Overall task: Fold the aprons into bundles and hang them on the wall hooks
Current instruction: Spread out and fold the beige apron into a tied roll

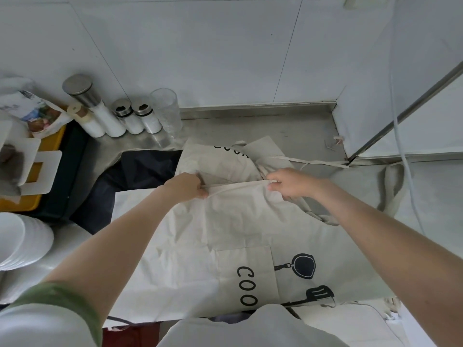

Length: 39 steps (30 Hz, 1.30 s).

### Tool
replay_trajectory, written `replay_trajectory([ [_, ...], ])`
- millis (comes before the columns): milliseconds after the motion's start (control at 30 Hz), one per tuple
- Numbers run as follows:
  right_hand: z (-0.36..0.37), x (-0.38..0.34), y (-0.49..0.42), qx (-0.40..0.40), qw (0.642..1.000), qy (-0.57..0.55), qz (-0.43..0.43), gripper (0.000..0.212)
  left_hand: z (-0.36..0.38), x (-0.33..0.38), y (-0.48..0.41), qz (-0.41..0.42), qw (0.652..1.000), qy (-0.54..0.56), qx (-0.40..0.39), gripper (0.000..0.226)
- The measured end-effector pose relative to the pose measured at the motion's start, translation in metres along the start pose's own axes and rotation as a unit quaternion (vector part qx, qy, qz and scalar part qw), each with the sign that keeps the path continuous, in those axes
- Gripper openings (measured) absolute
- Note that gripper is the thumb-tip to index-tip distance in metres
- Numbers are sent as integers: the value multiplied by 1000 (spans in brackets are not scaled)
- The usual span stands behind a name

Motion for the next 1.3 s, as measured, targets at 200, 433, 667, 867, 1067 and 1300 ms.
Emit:
replay_trajectory([
  [200, 7, 3, -19, 0, 985, 133, 106, 17, 7, 3, -2, -32, 999, 3, 35, 31],
  [433, 7, -2, -20, 74, 964, 247, -61, 40, 12, -6, 3, -18, 998, 16, 60, 38],
  [667, 5, -16, -13, 13, 962, 264, -64, 50, 9, -17, 14, 91, 991, 78, 51, 19],
  [867, 10, -35, -13, -33, 968, 234, -80, 50, 2, -18, 30, 160, 982, 69, 73, 11],
  [1067, -2, -54, -1, -52, 971, 214, -90, 18, -5, -14, 47, 154, 984, 70, 59, 12],
  [1300, -11, -68, 9, -58, 967, 238, -71, 49, -1, -28, 46, 3, 996, -3, -94, 54],
])
Point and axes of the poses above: each hand's wrist, its own y-axis away from the middle knuckle, its own z-axis out of the palm, x = y × z, the point moved 1 cm from there along -y, towards the middle knuckle, and after that the axes turned 9 degrees about -x, right-handed, at the moved point
